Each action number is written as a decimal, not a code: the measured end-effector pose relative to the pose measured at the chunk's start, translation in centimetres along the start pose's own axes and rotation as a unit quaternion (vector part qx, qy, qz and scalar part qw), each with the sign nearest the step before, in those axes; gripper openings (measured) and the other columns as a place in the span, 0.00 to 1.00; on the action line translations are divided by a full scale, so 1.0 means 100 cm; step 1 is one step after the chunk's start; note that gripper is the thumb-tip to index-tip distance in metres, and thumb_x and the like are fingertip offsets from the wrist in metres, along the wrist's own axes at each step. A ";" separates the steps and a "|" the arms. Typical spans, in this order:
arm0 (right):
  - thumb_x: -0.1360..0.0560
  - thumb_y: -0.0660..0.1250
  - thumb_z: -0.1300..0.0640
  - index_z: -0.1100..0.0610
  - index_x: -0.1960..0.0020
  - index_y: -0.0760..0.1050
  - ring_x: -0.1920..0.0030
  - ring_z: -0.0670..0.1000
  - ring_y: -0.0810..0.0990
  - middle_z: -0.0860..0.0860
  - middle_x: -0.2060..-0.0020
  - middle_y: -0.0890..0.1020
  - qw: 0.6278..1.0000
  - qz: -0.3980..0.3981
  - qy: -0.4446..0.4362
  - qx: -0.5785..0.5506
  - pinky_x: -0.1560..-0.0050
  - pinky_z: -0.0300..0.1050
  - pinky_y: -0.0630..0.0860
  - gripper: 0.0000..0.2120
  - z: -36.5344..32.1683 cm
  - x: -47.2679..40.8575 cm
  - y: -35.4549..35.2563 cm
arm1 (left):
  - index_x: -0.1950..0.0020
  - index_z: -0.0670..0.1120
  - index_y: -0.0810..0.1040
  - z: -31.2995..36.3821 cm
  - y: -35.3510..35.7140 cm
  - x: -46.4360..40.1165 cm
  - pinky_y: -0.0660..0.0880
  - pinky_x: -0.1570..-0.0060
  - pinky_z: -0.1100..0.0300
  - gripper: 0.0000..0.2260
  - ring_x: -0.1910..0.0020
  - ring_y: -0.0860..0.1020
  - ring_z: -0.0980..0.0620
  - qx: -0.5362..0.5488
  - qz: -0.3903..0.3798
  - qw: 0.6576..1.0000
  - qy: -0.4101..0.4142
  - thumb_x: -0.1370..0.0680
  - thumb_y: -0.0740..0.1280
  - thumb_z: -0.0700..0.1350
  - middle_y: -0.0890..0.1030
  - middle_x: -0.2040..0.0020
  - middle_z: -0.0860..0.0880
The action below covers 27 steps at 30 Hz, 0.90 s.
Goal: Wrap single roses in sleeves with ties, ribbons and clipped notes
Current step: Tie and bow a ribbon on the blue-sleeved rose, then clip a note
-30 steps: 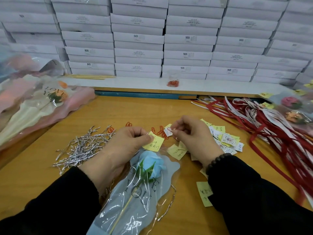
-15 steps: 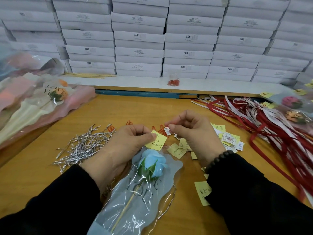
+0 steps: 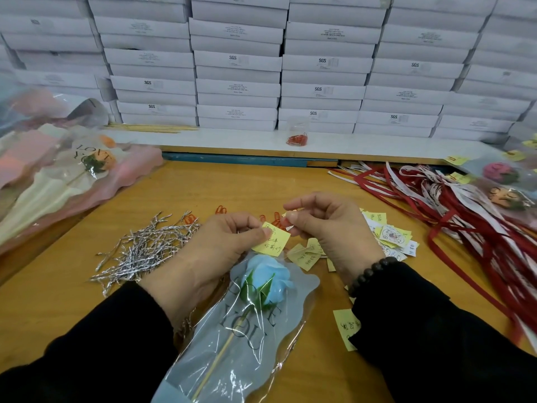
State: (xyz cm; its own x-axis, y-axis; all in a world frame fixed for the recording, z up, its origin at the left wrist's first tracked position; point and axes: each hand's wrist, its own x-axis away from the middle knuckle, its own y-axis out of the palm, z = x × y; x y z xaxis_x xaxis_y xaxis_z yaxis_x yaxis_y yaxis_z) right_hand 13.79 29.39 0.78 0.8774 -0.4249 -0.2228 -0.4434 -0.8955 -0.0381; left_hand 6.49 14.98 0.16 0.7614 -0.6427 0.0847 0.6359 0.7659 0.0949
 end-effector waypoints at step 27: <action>0.21 0.59 0.55 0.50 0.68 0.66 0.70 0.44 0.68 0.46 0.73 0.70 0.958 -0.012 -0.085 0.272 0.66 0.43 0.64 0.17 0.005 -0.003 0.010 | 0.65 0.42 0.78 0.003 0.006 0.005 0.75 0.66 0.60 0.06 0.69 0.77 0.50 -0.008 -0.050 0.999 0.011 0.28 0.68 0.36 0.79 0.64 0.42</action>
State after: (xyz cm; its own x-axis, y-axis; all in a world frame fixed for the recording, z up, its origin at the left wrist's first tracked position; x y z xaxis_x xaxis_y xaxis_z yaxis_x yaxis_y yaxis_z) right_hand 13.00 28.65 0.36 0.8666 -0.3355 -0.3694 -0.4938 -0.6837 -0.5374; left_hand 7.26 15.11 0.53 0.6960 -0.7161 0.0529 0.7112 0.6976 0.0865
